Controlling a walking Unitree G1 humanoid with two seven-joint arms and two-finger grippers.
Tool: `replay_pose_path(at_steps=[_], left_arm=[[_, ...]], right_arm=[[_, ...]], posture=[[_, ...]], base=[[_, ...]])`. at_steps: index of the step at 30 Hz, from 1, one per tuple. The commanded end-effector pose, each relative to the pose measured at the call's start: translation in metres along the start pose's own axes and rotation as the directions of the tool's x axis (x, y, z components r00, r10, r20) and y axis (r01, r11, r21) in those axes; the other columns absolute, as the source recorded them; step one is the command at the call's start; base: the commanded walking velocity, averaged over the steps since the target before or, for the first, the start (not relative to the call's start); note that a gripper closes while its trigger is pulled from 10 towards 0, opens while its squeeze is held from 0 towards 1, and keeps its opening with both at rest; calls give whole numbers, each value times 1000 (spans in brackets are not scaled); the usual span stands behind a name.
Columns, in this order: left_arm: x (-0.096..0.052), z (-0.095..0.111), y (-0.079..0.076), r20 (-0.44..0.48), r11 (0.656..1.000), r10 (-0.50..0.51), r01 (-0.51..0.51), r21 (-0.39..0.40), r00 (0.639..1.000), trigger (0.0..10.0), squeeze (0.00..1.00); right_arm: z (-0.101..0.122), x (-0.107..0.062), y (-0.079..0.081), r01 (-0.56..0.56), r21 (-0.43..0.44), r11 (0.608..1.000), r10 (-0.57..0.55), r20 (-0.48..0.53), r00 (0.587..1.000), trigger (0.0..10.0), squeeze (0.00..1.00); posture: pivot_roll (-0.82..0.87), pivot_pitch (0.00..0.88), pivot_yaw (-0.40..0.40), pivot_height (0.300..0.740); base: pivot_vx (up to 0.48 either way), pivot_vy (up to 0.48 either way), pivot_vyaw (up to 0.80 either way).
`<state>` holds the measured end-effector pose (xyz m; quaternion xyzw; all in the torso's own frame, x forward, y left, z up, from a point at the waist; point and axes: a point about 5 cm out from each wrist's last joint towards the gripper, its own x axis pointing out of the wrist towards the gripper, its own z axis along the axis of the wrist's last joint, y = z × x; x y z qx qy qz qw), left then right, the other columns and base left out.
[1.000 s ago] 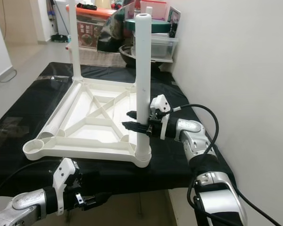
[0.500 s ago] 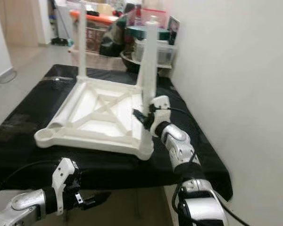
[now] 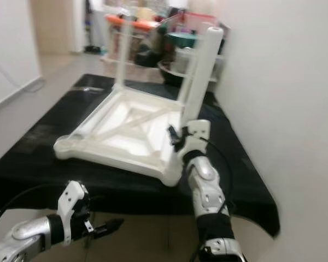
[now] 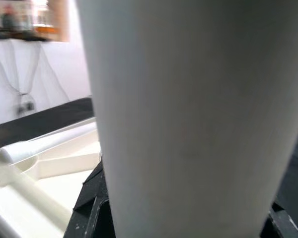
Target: Building children table
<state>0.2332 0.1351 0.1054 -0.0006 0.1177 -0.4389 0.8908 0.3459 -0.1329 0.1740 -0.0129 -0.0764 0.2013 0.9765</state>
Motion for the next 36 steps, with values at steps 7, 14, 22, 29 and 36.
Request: replay_pose_path(at_steps=[7, 14, 22, 29, 36], left_arm=[[2, -6, -1, -4, 1000, 5, -5, -9, 1000, 10000, 0], [3, -8, -4, -2, 1000, 8, -8, -17, 1000, 10000, 0], [4, -9, -4, 3, 1000, 4, -4, -27, 1000, 10000, 0], [4, -9, -6, 6, 999, 7, -6, -36, 1000, 10000, 0], [1, -10, -5, 3, 999, 15, -15, -41, 1000, 10000, 0]], right_arm=[[0, 0, 1, -160, -75, 984, 155, -74, 985, 0, 0], [-8, 1, -8, -281, 32, 959, 282, -155, 947, 0, 0], [-2, -1, -5, -508, 214, 834, 539, -120, 834, 0, 0], [-1, 1, -10, -557, 248, 792, 594, -104, 798, 0, 0], [-7, 0, -7, -582, 254, 773, 621, -113, 776, 0, 0]], posture=[[73, 0, -112, 740], [75, 0, -118, 740], [79, 0, -128, 740], [89, 0, -136, 740], [91, 0, -135, 740]], base=[[0, 0, 0], [0, 0, 0], [0, 0, 0], [0, 0, 0], [0, 0, 0]])
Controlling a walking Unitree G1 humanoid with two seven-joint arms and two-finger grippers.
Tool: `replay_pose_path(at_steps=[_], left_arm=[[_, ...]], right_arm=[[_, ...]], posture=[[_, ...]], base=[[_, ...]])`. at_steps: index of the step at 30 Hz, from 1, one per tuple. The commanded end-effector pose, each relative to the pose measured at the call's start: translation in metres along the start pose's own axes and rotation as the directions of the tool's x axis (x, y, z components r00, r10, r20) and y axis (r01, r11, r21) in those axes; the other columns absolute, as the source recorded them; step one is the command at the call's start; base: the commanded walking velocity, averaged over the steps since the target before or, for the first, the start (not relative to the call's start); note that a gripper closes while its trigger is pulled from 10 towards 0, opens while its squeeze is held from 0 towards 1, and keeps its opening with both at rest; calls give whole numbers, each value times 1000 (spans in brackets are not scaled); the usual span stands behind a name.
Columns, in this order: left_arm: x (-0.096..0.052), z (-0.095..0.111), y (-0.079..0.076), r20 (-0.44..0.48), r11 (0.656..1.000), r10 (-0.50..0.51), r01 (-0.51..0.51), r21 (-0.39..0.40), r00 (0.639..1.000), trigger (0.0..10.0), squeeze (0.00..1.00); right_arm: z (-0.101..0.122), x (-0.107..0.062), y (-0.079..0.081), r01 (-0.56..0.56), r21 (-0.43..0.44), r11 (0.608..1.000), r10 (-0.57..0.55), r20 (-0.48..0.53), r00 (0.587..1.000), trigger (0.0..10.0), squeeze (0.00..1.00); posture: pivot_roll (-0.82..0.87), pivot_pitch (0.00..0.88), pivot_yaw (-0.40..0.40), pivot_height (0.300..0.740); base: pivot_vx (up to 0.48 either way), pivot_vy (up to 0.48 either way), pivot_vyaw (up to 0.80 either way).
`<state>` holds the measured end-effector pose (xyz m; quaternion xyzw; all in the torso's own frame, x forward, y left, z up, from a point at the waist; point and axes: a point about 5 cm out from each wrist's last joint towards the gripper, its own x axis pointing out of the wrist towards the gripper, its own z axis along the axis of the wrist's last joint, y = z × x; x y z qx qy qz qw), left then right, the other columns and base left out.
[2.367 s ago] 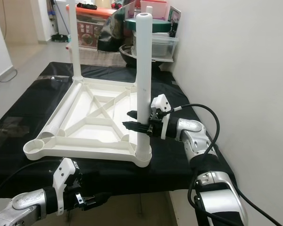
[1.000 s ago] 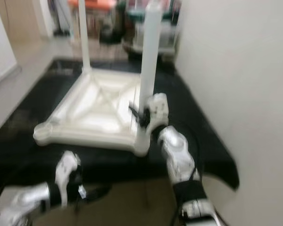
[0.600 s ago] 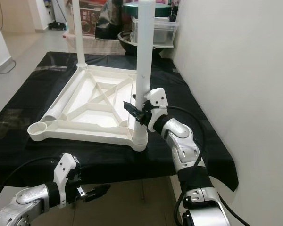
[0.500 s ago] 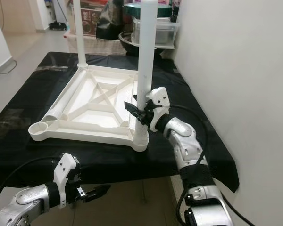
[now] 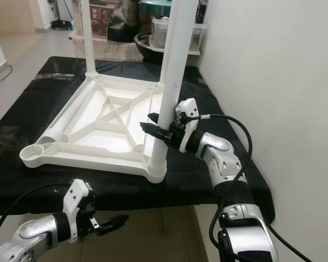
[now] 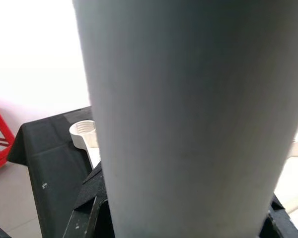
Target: Building children table
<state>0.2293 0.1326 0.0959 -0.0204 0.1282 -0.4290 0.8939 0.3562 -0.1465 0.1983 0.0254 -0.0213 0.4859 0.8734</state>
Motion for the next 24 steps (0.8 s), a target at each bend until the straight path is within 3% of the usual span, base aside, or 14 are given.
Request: replay_pose_path(at_steps=[1, 6, 9, 11, 12, 13, 14, 15, 16, 18, 20, 22, 24], left_arm=[[-1, 0, -2, 4, 1000, -1, 1, 5, 1000, 10000, 0], [-1, 0, -1, 5, 1000, 2, -2, 7, 1000, 10000, 0], [-3, 0, -1, 3, 1000, 3, -3, 6, 1000, 10000, 0], [-3, -1, -1, 2, 1000, 4, -4, 6, 1000, 10000, 0], [-3, -1, -1, 1, 1000, 5, -5, 7, 1000, 10000, 0], [-3, -1, -1, 1, 1000, 8, -8, 8, 1000, 10000, 0], [-3, -1, -1, 1, 1000, 8, -8, 8, 1000, 10000, 0], [-4, -1, 0, 2, 1000, 9, -9, 8, 1000, 10000, 0], [-4, 0, 1, 2, 1000, 17, -17, 11, 1000, 10000, 0], [-4, 0, 2, 3, 1000, 25, -25, 13, 1000, 10000, 0], [-4, 0, 2, 3, 1000, 25, -25, 13, 1000, 10000, 0], [-4, 0, 3, 3, 999, 30, -30, 14, 1000, 10000, 0], [-4, 0, 3, 3, 999, 30, -30, 14, 1000, 10000, 0]], right_arm=[[-32, 1, 8, -44, 104, 994, 54, -97, 994, 0, 0], [-35, 3, 2, 61, 96, 993, -54, -82, 995, 0, 0], [-43, 4, -4, 245, 68, 967, -235, -124, 964, 0, 0], [-46, 4, -7, 308, 67, 949, -297, -139, 945, 0, 0], [-49, 0, -13, 439, 60, 896, -426, -154, 891, 0, 0], [-53, -6, -21, 594, 59, 802, -578, -170, 798, 0, 0], [-53, -6, -21, 594, 59, 802, -578, -170, 798, 0, 0], [-55, -11, -26, 682, 58, 729, -665, -180, 725, 0, 0], [-61, -18, -27, 778, 60, 625, -757, -196, 624, 0, 0], [-69, -28, -26, 866, 57, 497, -842, -210, 497, 0, 0], [-69, -28, -26, 866, 57, 497, -842, -210, 497, 0, 0], [-74, -34, -22, 917, 64, 395, -893, -209, 399, 0, 0], [-74, -34, -22, 917, 64, 395, -893, -209, 399, 0, 0]], posture=[[91, 0, -135, 740], [93, 0, -135, 740], [91, 0, -132, 740], [91, 0, -132, 740], [89, 0, -130, 740], [89, 0, -132, 740], [89, 0, -132, 740], [88, 0, -132, 740], [89, 0, -131, 740], [88, 0, -129, 740], [88, 0, -129, 740], [86, 0, -126, 740], [86, 0, -126, 740]], base=[[0, 0, 0], [0, 0, 0], [0, 0, 0], [0, 0, 0], [0, 0, 0], [0, 0, 0], [0, 0, 0], [0, 0, 0], [0, 0, 0], [0, 0, 0], [0, 0, 0], [0, 0, 0], [0, 0, 0]])
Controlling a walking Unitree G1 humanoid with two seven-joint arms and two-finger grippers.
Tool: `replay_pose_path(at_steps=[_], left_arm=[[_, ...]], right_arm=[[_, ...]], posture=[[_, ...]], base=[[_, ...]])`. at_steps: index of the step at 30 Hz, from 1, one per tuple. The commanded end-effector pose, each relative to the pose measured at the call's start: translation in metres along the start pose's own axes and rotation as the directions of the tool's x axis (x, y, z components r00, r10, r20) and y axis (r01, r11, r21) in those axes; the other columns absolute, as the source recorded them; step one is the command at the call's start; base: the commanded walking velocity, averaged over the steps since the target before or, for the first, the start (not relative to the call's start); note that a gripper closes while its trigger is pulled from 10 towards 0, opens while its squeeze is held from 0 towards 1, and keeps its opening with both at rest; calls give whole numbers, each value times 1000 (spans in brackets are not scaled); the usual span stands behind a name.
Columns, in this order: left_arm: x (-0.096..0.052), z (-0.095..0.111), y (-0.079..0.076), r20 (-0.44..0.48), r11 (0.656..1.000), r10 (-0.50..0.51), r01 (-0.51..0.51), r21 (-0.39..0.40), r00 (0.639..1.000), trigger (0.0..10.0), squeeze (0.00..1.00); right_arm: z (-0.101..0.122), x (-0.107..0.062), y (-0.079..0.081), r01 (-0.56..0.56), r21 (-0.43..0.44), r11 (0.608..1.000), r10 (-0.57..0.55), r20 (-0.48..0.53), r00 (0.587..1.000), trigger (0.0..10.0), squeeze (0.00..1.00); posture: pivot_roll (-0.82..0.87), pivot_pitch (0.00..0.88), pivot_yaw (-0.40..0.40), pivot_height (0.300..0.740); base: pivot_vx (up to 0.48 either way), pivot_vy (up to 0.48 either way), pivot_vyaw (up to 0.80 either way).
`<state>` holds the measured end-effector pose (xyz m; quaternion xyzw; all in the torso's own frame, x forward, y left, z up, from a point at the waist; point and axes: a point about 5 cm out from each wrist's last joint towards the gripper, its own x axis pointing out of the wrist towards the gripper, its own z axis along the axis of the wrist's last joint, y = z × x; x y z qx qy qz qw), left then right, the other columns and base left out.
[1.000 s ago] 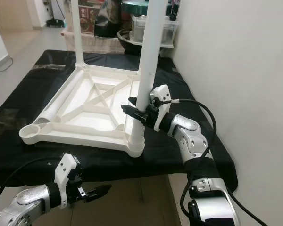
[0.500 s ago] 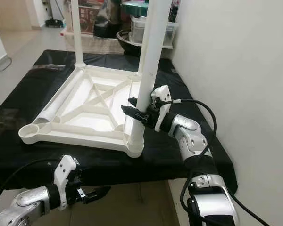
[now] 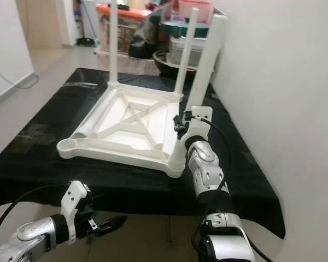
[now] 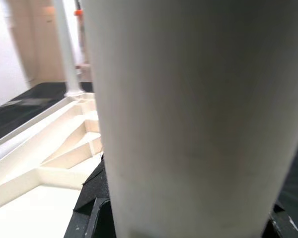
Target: Building children table
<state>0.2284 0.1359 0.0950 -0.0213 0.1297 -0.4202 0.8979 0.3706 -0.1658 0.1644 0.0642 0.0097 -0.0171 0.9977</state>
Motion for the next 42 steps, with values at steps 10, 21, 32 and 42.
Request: replay_pose_path(at_steps=[10, 21, 32, 42], left_arm=[[4, 4, 9, 7, 999, 40, -40, 32, 999, 10000, 0], [4, 4, 13, 6, 998, 52, -53, 40, 999, 10000, 0], [5, 3, 15, 0, 998, 46, -46, 48, 999, 10000, 0], [8, 3, 17, 3, 998, 37, -37, 54, 999, 10000, 0]], right_arm=[[-40, -26, 7, 308, 99, 946, -280, -227, 933, 10000, 0], [-8, -34, 16, 186, 126, 974, -178, -68, 982, 10000, 1000], [58, -38, 8, -80, 175, 981, 53, 153, 987, 10000, 1000], [72, -13, -30, -396, -34, 918, 397, 118, 910, 10000, 0]], posture=[[77, 0, -115, 740], [63, 0, -100, 740], [46, 0, -87, 740], [48, 0, -93, 740]], base=[[0, 0, 0], [0, 0, 0], [0, 0, 0], [0, 0, 0]])
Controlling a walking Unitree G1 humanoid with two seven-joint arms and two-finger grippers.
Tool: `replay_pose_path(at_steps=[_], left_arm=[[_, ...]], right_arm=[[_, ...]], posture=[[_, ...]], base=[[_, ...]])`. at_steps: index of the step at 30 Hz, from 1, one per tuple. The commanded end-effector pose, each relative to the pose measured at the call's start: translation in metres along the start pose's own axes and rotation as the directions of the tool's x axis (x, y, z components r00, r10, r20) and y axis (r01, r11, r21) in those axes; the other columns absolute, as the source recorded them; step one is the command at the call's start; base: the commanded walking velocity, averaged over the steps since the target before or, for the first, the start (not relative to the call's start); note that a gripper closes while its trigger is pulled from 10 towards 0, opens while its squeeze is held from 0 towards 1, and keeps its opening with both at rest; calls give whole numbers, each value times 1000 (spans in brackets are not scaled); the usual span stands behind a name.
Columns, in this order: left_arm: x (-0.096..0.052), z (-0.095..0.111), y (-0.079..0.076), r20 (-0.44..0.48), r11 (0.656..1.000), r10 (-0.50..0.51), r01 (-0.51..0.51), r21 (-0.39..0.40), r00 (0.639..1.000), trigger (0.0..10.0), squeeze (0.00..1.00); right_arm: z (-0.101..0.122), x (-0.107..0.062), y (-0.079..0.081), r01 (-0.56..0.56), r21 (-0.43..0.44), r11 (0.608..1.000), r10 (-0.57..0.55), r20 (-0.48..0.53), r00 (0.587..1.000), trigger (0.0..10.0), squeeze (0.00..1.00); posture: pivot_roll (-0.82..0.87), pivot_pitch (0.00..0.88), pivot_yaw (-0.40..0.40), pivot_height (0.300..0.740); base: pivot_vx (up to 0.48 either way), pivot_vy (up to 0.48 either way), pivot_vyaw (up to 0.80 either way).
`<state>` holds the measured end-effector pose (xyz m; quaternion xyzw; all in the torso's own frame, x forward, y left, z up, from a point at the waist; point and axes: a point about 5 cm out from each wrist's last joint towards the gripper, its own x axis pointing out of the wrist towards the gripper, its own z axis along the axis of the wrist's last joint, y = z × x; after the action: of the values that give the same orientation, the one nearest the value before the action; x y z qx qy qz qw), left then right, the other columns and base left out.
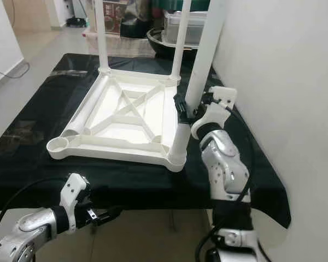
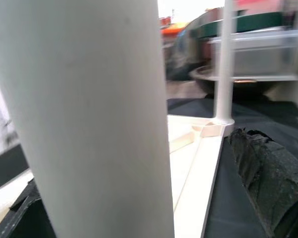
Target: Building children table
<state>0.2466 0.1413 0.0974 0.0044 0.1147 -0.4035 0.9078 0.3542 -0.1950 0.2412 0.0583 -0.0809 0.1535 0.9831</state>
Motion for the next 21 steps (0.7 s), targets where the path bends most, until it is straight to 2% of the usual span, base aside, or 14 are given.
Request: replay_pose_path(at_steps=[1, 7, 12, 13, 14, 15, 17, 18, 19, 21], left_arm=[[2, -3, -1, -6, 1000, -7, 7, 0, 1000, 10000, 0], [2, -4, -1, -4, 1000, -7, 7, 0, 1000, 10000, 0], [2, -4, -1, -2, 1000, -3, 3, -2, 1000, 10000, 0], [1, -5, -2, -2, 1000, -1, 1, -3, 1000, 10000, 0], [1, -5, -2, -2, 1000, -1, 1, -3, 1000, 10000, 0], [1, -5, -2, -2, 1000, 1, -1, -4, 1000, 10000, 0], [1, -5, -2, -2, 1000, 1, -1, -4, 1000, 10000, 0], [1, -6, -3, -2, 1000, 3, -3, -6, 1000, 10000, 0], [1, -6, -3, -2, 1000, 4, -4, -6, 1000, 10000, 0], [1, -6, -3, -2, 1000, 5, -5, -5, 1000, 10000, 0]], right_arm=[[-8, -1, -10, -54, 13, 998, 55, -34, 998, 10000, 0], [-6, 5, -27, -221, 0, 975, 220, -97, 971, 10000, 0], [-5, 9, -32, -301, 7, 953, 300, -124, 946, 10000, 0], [-5, 11, -31, -340, 25, 940, 341, -133, 931, 9176, 0], [-5, 12, -30, -368, 38, 929, 370, -138, 919, 9176, 0], [-6, 15, -27, -390, 52, 919, 393, -139, 909, 4157, 0], [-6, 15, -27, -390, 52, 919, 393, -139, 909, 4157, 0], [-9, 18, -24, -413, 65, 908, 418, -139, 898, 588, 0], [-10, 19, -23, -425, 69, 903, 430, -138, 892, 0, 0], [-13, 19, -23, -425, 82, 901, 433, -141, 890, 0, 0]], posture=[[48, 0, -93, 740], [60, 0, -106, 740], [65, 0, -113, 740], [72, 0, -121, 740], [73, 0, -121, 740], [75, 0, -123, 740], [75, 0, -123, 740], [75, 0, -123, 740], [75, 0, -123, 740], [85, 0, -128, 740]], base=[[0, 0, 0], [0, 0, 0], [0, 0, 0], [0, 0, 0], [0, 0, 0], [0, 0, 0], [0, 0, 0], [0, 0, 0], [0, 0, 0], [0, 0, 0]])
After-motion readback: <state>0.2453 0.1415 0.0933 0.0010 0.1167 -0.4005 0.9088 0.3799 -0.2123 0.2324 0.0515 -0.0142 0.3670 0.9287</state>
